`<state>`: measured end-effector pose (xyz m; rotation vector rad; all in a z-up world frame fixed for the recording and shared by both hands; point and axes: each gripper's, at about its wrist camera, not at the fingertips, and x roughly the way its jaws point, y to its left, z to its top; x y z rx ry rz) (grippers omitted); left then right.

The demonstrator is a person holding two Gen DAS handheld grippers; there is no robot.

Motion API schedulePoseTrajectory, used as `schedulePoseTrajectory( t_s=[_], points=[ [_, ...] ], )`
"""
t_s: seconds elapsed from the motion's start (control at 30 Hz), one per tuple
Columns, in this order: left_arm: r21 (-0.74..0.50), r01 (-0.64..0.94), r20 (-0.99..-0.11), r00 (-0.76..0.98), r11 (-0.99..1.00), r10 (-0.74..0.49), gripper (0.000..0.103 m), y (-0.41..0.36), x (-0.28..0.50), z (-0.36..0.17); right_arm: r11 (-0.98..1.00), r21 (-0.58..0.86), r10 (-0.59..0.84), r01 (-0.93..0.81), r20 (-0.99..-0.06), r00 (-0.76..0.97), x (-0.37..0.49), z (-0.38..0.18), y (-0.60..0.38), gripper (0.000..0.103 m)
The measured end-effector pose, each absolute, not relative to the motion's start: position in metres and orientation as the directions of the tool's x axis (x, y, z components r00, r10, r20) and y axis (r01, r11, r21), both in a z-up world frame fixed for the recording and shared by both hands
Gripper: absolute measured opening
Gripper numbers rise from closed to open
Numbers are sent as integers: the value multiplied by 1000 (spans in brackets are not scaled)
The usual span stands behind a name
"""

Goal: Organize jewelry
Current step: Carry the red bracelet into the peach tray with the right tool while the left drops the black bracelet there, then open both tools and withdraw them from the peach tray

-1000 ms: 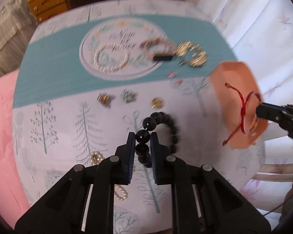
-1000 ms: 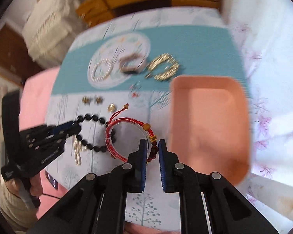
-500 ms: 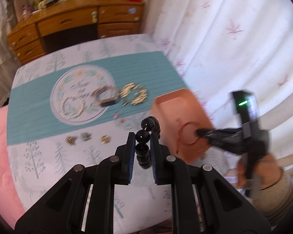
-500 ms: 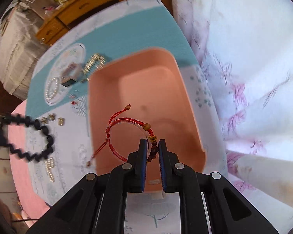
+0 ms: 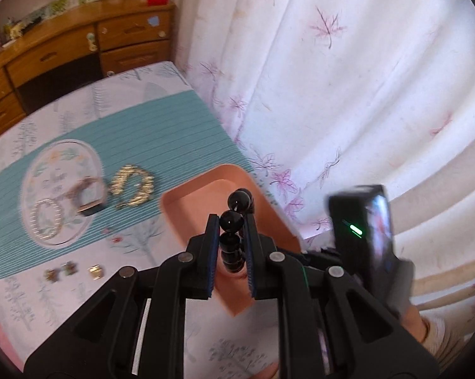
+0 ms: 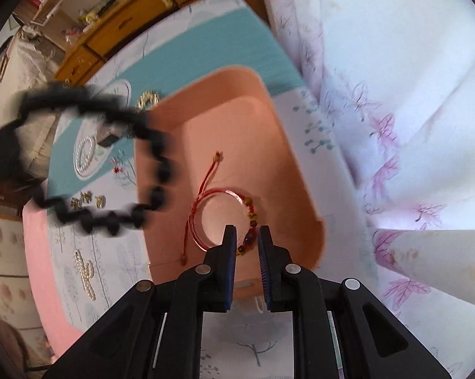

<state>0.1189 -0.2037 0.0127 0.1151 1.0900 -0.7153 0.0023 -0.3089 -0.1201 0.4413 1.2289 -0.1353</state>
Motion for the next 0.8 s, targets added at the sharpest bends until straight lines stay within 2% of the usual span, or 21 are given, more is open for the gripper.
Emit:
schedulePoseTrajectory(
  t_s=[0.13,0.33,0.57,0.8],
  points=[
    [-257,587,-844,250,767,-474,12,-232,131,-21,904,224,61,363,-910,411,-15,-105,-312,15],
    [-233,583,-874,225,778,-430,13,-255,143,-62,899,225,45,375,-900,433,-32,-99,-322,15],
    [-115,556,-912,270,823,-310,13,-243,150,-83,903,216,37,372,-900,434,-35,-97,-322,15],
    [-115,537,-926,246,836,-285,13,-226,144,-94,911,212,42,353,-901,432,-31,-100,-311,15]
  ],
)
